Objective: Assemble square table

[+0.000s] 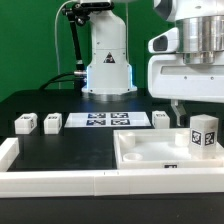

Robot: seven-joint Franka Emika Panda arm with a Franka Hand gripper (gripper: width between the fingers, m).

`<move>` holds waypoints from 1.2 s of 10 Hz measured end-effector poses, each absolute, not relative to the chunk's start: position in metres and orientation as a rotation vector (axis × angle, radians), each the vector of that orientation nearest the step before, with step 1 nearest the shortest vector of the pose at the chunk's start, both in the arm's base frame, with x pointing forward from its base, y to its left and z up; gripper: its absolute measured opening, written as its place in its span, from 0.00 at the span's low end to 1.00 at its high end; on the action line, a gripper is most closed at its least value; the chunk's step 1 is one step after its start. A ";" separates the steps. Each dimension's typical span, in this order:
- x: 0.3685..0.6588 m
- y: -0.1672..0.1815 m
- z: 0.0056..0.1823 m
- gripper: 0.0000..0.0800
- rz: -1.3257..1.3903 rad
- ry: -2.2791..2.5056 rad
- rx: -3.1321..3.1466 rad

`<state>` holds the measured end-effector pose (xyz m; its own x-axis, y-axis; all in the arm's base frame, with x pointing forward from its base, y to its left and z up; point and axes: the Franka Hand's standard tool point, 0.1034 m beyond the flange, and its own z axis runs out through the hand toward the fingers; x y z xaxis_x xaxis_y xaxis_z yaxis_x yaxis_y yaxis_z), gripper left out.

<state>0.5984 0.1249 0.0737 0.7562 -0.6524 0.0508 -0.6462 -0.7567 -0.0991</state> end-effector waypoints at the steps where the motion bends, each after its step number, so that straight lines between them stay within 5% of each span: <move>1: 0.599 0.126 0.074 0.81 -0.132 0.929 -2.922; 12: 0.600 0.122 0.075 0.81 -0.156 -0.258 -3.115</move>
Offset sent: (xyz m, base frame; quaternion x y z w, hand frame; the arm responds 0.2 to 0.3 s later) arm 0.0024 0.0099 0.0017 0.0227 -0.0422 -0.2424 0.9690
